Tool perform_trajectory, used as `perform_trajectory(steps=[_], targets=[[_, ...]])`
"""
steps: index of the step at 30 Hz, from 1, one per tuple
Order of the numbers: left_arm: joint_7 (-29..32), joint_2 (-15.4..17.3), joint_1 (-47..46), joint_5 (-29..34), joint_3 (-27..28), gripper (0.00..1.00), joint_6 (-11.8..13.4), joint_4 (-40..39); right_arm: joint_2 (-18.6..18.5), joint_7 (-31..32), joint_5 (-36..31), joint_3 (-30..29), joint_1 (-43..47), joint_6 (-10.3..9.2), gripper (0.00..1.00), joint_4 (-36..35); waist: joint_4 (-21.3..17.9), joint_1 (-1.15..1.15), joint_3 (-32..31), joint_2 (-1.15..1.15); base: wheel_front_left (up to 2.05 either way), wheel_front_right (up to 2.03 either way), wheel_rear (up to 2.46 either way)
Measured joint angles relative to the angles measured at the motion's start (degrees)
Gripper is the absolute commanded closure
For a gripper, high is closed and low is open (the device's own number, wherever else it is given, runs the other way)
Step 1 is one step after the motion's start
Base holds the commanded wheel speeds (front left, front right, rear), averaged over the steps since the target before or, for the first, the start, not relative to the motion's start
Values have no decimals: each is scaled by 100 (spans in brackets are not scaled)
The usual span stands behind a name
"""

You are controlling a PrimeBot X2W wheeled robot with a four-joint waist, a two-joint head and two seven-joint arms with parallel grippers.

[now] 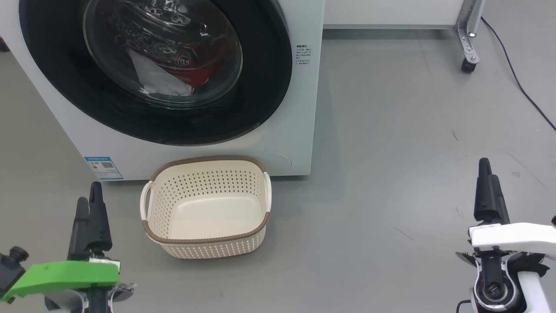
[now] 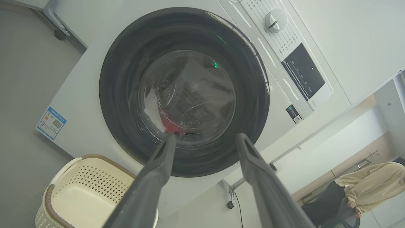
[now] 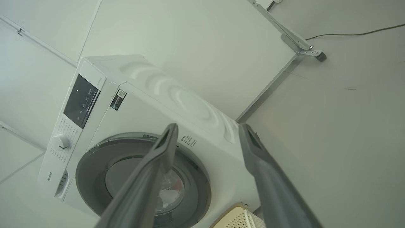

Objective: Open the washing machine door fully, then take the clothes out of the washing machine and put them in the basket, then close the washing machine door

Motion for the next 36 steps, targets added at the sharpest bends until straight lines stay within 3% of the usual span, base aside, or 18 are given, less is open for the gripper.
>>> perform_trajectory(steps=[6, 23, 36], targets=[[-133, 16, 3, 515, -69, 0, 0, -59, -2, -122, -827, 233, 0, -101, 0, -53, 0, 0, 35, 0, 0, 0, 0], [-489, 300, 41, 2975, -533, 0, -7, 57, -71, -482, -2835, 576, -46, -582, 0, -82, -3, 0, 134, 0, 0, 0, 0], [-721, 300, 59, 4366, -788, 0, -8, 196, -162, -695, -3885, 868, -13, -889, 0, 346, -64, 0, 191, 0, 0, 0, 0]])
